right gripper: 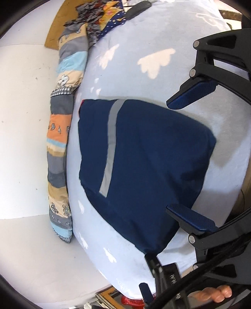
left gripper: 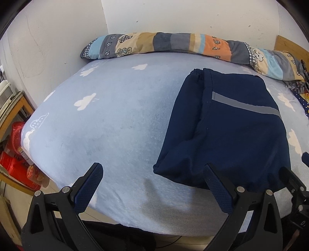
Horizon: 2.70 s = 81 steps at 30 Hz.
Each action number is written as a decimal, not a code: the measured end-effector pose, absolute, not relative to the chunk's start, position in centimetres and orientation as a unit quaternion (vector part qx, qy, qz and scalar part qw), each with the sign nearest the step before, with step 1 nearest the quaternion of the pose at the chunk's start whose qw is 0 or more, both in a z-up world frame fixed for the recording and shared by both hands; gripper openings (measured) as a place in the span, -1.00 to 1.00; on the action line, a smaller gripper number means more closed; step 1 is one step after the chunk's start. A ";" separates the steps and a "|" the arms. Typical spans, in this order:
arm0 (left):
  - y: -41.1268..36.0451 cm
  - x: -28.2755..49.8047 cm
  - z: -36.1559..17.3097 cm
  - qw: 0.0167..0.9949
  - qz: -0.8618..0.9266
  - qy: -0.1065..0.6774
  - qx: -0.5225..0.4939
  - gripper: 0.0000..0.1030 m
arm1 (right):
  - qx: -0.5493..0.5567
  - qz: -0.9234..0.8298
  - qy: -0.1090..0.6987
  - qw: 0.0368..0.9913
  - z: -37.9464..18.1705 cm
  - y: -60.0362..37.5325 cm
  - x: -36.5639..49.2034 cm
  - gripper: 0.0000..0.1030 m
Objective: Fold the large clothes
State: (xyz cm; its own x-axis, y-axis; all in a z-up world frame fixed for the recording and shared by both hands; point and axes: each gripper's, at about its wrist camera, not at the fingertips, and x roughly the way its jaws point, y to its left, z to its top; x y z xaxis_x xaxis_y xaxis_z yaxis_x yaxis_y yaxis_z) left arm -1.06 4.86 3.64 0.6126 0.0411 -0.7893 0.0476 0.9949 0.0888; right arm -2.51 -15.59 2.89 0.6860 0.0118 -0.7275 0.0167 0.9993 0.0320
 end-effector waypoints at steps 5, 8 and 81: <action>5.7 -0.8 3.7 0.894 0.010 0.446 0.039 1.00 | 0.021 0.033 0.432 0.901 0.9 -13.4 -0.1 0.94; 6.4 -0.6 3.7 0.894 0.015 0.447 0.028 1.00 | -0.026 0.011 0.445 0.895 -1.1 -12.1 0.7 1.00; 0.1 -4.2 6.5 0.922 -0.075 0.355 0.134 1.00 | 0.015 -0.016 0.311 0.950 4.9 -16.7 -7.2 0.95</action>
State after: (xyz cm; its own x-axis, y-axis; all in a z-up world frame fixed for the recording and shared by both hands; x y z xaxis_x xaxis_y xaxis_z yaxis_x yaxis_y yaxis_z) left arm -4.22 0.07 6.55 0.7371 -0.0435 -0.6744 0.2330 0.9531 0.1932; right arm -7.23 -16.72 4.93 0.8056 -0.0207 -0.5920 0.0388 0.9991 0.0179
